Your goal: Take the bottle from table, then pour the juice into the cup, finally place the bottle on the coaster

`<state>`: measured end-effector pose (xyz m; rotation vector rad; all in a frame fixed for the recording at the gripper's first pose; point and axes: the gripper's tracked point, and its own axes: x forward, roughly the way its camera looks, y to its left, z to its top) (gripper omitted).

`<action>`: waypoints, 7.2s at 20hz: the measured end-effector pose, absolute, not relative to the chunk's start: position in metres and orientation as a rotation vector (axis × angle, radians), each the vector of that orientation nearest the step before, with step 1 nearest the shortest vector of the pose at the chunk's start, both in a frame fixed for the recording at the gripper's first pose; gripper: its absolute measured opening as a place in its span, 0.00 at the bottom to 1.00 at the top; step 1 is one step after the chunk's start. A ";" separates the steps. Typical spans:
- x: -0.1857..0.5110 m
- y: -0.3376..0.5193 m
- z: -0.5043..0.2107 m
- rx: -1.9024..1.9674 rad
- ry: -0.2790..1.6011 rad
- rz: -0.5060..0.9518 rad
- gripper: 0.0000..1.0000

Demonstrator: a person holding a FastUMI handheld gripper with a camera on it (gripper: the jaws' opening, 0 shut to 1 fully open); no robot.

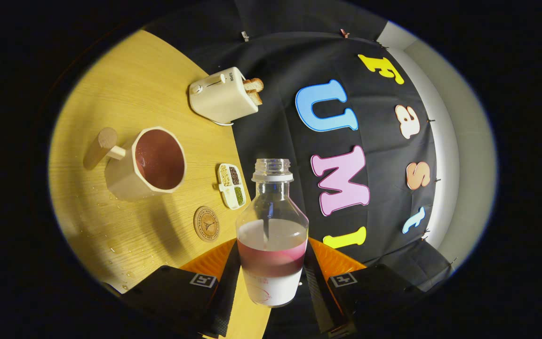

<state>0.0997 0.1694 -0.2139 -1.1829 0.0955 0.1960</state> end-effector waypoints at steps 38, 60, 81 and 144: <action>0.103 0.196 -0.246 -1.625 0.051 0.319 0.72; 0.110 0.202 -0.248 -1.714 0.001 0.351 0.72; 0.109 0.205 -0.239 -1.773 -0.031 0.368 0.72; 0.121 0.219 -0.222 -2.022 -0.259 0.408 0.72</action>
